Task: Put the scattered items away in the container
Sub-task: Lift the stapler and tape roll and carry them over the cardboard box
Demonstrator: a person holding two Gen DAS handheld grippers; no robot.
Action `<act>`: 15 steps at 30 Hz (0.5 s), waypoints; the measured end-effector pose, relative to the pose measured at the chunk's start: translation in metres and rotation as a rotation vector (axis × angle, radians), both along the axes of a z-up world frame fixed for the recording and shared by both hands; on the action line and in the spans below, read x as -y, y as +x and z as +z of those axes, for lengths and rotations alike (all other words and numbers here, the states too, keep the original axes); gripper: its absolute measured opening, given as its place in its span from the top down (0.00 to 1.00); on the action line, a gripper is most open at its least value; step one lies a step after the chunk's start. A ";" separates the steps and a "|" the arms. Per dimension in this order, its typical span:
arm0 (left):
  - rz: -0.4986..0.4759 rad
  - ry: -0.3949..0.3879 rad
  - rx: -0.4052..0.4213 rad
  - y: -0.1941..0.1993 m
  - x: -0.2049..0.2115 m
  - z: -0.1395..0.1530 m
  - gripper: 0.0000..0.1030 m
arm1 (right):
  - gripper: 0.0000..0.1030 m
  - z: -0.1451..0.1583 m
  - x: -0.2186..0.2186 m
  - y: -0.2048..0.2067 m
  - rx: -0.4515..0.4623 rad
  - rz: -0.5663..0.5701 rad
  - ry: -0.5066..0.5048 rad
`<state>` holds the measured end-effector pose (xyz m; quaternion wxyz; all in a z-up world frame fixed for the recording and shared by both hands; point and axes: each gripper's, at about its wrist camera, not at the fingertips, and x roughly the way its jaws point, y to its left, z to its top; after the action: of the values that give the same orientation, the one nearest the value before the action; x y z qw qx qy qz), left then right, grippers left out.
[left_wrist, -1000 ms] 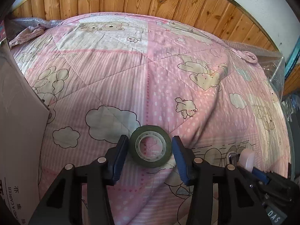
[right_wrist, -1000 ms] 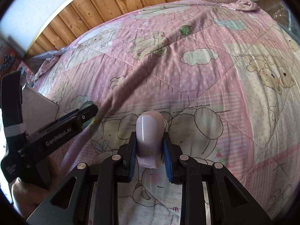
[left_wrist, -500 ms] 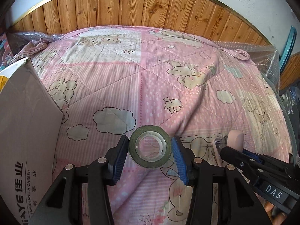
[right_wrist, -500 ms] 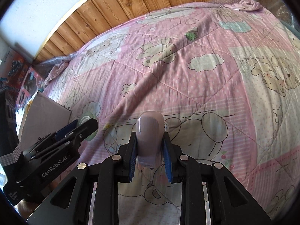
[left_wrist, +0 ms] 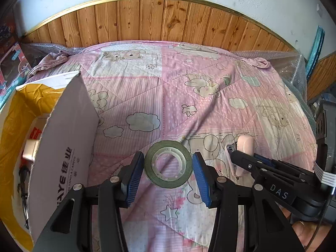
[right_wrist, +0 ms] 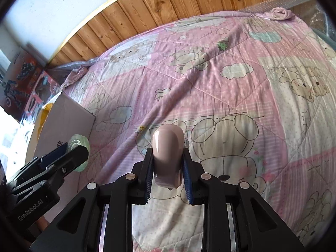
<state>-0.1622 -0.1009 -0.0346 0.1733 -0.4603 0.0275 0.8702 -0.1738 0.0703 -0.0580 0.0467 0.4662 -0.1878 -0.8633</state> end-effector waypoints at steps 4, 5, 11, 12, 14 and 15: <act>-0.002 0.006 -0.011 0.018 0.013 0.013 0.52 | 0.74 0.009 0.013 0.013 -0.020 0.014 0.001; -0.003 0.007 -0.013 0.022 0.016 0.015 0.52 | 0.74 0.011 0.016 0.017 -0.022 0.017 0.001; -0.006 0.023 -0.016 0.039 0.028 0.027 0.52 | 0.74 0.018 0.020 0.037 -0.032 0.008 -0.007; -0.006 0.024 -0.018 0.042 0.029 0.029 0.53 | 0.74 0.019 0.019 0.040 -0.033 0.005 -0.009; -0.011 0.030 -0.023 0.047 0.031 0.033 0.52 | 0.74 0.020 0.019 0.047 -0.034 -0.001 -0.015; -0.013 0.031 -0.028 0.050 0.031 0.035 0.53 | 0.74 0.020 0.019 0.050 -0.033 -0.002 -0.017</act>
<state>-0.1126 -0.1320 0.0009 0.1857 -0.4453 0.0191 0.8757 -0.1236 0.0511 -0.0380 0.0528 0.4512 -0.1950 -0.8693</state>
